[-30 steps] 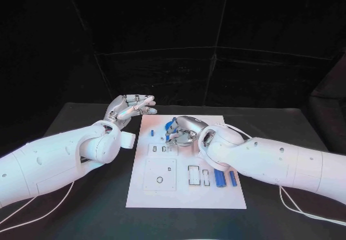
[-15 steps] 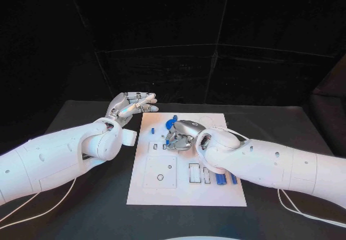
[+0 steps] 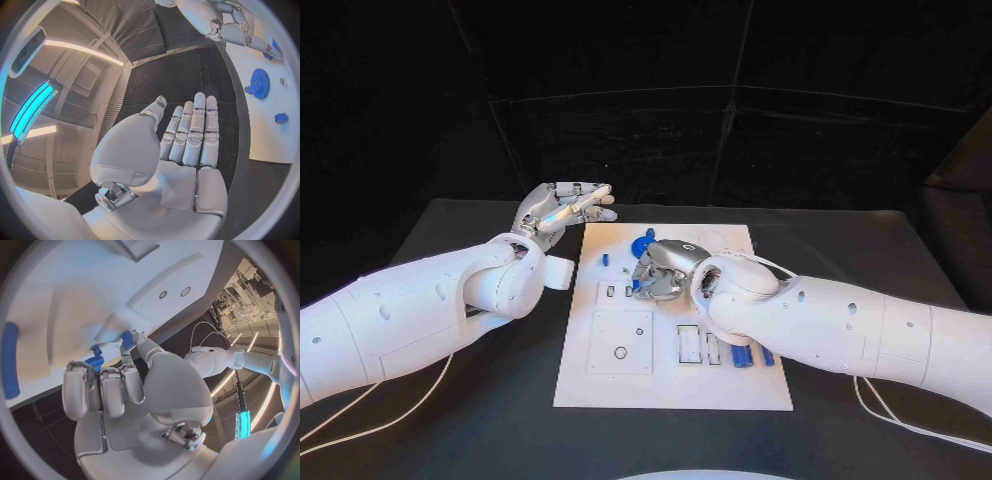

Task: Assemble the parts on the task board

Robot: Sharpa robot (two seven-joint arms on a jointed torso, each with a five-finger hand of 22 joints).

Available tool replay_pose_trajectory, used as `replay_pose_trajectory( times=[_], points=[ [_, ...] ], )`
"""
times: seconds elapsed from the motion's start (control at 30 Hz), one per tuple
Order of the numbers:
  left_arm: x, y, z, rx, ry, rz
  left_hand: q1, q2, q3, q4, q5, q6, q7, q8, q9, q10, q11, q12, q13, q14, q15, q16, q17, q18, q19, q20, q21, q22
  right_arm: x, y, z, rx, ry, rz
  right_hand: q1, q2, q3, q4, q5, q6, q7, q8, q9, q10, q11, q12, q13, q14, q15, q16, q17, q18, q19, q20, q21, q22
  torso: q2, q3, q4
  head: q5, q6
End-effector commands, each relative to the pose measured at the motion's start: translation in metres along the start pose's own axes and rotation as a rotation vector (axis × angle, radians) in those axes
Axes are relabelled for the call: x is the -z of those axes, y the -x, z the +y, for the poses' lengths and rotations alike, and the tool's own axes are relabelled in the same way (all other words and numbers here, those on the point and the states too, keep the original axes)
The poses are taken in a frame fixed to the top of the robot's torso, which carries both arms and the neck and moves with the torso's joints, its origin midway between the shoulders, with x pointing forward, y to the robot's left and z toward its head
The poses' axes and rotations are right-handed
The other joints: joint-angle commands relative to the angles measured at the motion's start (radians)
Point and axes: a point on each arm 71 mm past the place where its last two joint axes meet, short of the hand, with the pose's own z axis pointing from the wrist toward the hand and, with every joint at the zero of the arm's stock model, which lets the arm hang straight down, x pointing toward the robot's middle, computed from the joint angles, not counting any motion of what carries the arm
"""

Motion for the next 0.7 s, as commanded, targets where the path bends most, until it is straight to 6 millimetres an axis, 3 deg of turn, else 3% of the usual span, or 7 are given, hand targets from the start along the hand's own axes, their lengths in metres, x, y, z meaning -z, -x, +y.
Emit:
replay_pose_trajectory(
  times=[0.03, 0.7],
  points=[
    [-0.0008, -0.0015, -0.0014, 0.006, -0.007, 0.012, 0.009, 0.0, 0.0, -0.007, 0.002, 0.007, 0.001, -0.004, -0.001, 0.008, -0.001, -0.004, -0.001, 0.006, -0.001, -0.004, 0.002, 0.006, 0.009, 0.0, 0.001, -0.002, 0.0006, -0.0059, -0.0033, 0.025, -0.02, 0.04, 0.005, 0.006, 0.006, 0.0, -0.005, 0.009, -0.002, 0.0, -0.001, 0.002, 0.0, -0.004, 0.121, 0.088, -0.003, -0.001, 0.18, -0.006, 0.003, 0.0, 0.003, 0.035, 0.0, -0.0002, -0.0002, 0.0, -0.001],
    [-0.0008, -0.0006, -0.0012, 0.006, -0.006, 0.011, 0.009, 0.0, 0.0, -0.007, 0.002, 0.007, 0.001, -0.004, -0.001, 0.008, -0.001, -0.004, -0.001, 0.006, -0.001, -0.004, 0.002, 0.006, 0.009, 0.0, 0.001, -0.002, 0.0012, -0.0113, -0.0031, 0.08, -0.031, 0.079, -0.003, -0.023, 0.007, -0.008, -0.013, -0.002, 0.003, -0.01, -0.004, -0.004, 0.005, -0.012, 0.116, 0.087, 0.0, -0.003, 0.176, -0.006, 0.003, 0.002, 0.002, 0.034, 0.0, -0.0001, 0.0002, 0.001, -0.005]
  ],
)
